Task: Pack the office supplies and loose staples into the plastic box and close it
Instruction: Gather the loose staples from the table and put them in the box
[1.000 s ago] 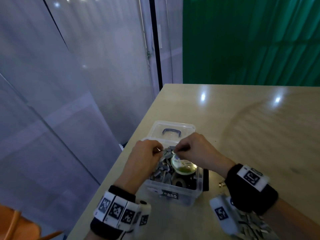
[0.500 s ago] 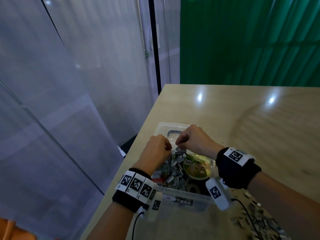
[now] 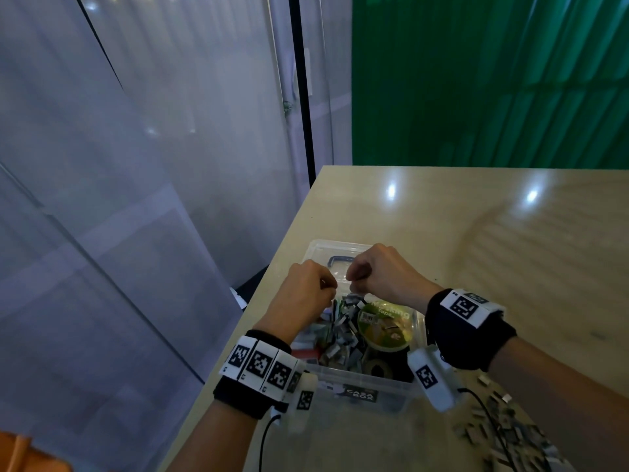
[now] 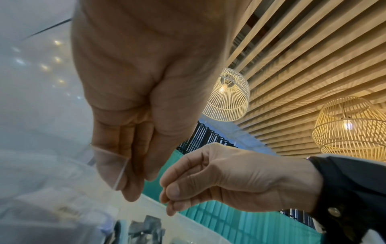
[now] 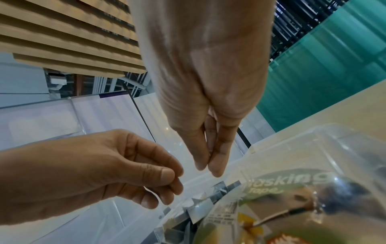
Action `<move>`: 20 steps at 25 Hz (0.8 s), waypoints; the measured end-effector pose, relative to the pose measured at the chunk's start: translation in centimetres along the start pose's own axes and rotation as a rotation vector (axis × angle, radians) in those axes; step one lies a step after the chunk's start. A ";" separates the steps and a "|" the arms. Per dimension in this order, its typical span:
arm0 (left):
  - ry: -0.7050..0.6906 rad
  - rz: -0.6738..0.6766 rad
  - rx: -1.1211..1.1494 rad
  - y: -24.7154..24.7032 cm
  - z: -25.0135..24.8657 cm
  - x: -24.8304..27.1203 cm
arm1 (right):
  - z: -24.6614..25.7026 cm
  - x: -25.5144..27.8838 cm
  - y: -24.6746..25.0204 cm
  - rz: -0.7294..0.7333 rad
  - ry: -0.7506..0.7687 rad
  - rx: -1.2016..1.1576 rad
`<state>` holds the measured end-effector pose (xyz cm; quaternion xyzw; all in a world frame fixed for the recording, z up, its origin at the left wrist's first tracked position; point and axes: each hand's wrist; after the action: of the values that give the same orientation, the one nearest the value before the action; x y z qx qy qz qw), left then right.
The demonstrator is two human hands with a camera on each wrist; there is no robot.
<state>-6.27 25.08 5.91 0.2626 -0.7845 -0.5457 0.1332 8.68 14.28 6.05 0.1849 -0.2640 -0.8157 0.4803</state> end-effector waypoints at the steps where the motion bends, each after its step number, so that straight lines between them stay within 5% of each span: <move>1: 0.001 -0.008 0.007 0.2 -0.2 0.1 | 0.0 0.2 0.0 0.006 0.015 0.003; 6: -0.009 -0.039 -0.011 0.5 -1.5 0.7 | 0.1 1.2 0.4 0.070 0.143 -0.008; 12: -0.025 -0.073 -0.015 0.7 -5.2 1.7 | -1.3 4.3 5.6 0.003 0.086 -0.043; 20: -0.235 -0.023 0.036 -3.3 -17.1 3.3 | -6.9 13.5 12.8 0.027 -0.020 -0.115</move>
<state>0.39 8.89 8.89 0.2083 -0.8012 -0.5601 0.0295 14.96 -4.43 7.73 0.1455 -0.2239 -0.8248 0.4985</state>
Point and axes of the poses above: each hand's wrist, its own x-axis away from the middle knuckle, its own y-axis out of the back of the hand, z = x × y, and after that the axes turned 11 degrees about -x, right-handed
